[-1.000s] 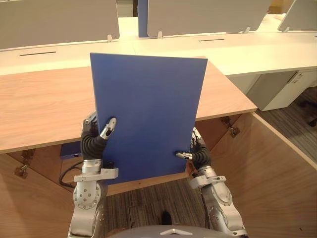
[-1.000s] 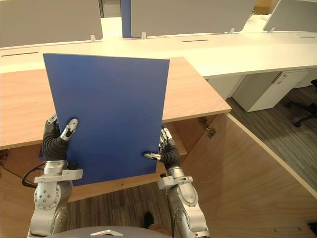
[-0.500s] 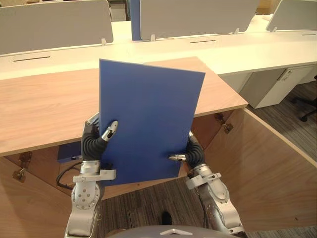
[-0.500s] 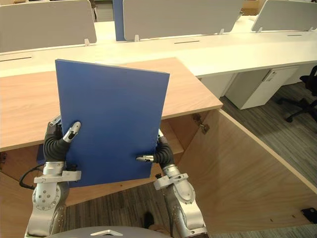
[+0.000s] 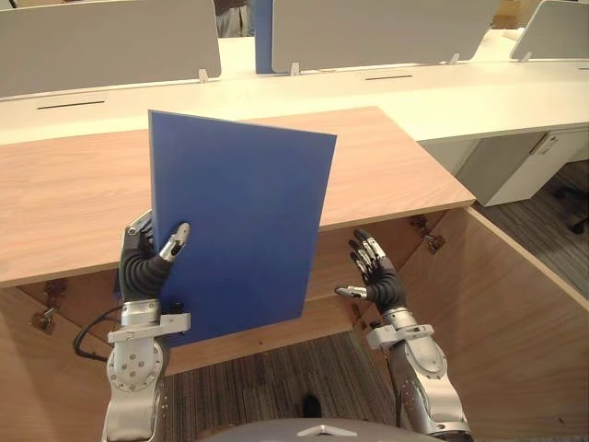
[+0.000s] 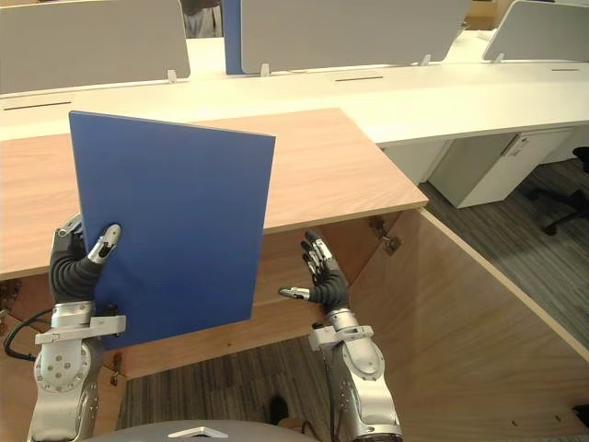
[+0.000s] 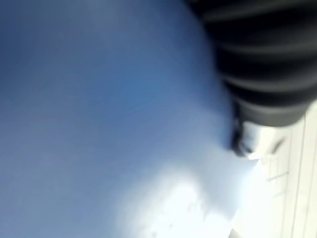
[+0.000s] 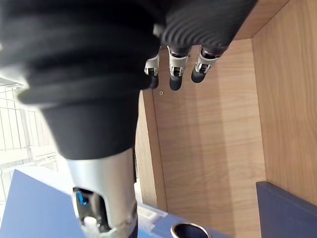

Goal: Walk over to the cabinet, pick up the folder, carry it to the office cabinet, place the folder inside the office cabinet, then close the office cabinet door

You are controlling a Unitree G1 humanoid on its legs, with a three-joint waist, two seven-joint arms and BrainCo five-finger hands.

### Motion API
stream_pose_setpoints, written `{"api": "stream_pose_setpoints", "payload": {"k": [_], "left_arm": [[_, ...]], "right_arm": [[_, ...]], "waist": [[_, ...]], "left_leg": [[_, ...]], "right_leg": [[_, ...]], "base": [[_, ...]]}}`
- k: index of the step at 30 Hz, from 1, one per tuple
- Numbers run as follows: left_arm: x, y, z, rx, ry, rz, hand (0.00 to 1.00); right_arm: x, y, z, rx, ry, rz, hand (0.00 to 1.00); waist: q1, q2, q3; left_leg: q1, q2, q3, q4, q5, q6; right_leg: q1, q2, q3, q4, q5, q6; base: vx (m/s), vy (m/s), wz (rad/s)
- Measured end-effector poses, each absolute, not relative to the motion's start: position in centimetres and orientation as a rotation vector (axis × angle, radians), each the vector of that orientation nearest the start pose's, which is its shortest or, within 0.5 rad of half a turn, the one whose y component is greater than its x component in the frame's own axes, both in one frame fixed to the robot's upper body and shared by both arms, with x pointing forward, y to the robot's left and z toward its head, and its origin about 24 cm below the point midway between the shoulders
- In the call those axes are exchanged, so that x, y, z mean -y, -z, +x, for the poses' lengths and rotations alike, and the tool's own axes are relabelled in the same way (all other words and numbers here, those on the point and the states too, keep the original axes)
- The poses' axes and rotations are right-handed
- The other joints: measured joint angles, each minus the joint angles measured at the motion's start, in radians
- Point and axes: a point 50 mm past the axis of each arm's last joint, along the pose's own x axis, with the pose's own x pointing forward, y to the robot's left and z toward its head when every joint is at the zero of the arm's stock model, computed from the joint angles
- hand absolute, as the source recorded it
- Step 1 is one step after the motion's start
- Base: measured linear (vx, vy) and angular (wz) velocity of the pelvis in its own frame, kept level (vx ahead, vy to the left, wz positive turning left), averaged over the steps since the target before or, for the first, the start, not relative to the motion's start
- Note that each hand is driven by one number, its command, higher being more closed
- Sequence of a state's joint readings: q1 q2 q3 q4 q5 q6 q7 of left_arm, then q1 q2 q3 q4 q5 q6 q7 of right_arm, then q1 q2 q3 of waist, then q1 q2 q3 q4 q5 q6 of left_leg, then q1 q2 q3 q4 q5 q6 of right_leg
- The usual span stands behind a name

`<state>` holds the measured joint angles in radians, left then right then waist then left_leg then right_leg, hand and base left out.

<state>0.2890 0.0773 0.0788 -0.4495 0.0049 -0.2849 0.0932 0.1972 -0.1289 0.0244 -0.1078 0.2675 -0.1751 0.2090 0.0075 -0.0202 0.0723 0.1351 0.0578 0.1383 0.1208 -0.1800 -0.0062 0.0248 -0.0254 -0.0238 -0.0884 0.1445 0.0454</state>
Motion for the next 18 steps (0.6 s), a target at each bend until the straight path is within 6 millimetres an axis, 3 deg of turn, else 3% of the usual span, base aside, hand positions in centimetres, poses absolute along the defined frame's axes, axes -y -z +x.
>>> {"api": "stream_pose_setpoints", "payload": {"k": [6,18], "left_arm": [[-19.2,-11.4,18.4,0.462,-0.19,0.127,1.0],[-16.5,-11.4,18.7,0.471,-0.07,0.162,1.0]], "right_arm": [[16.6,-4.3,21.2,0.105,-0.215,0.124,0.0],[12.8,-3.8,20.5,0.067,-0.504,0.162,0.0]], "waist": [[0.005,-0.001,0.0],[0.009,-0.003,0.0]], "left_leg": [[-0.009,-0.005,-0.003,0.002,-0.001,0.001],[-0.019,-0.007,0.002,0.019,-0.019,0.01]], "right_leg": [[-0.007,-0.006,-0.004,0.0,-0.004,0.004],[-0.012,-0.005,0.01,0.001,-0.003,0.006]], "base": [[-0.01,0.006,0.01],[0.0,0.0,0.0]]}}
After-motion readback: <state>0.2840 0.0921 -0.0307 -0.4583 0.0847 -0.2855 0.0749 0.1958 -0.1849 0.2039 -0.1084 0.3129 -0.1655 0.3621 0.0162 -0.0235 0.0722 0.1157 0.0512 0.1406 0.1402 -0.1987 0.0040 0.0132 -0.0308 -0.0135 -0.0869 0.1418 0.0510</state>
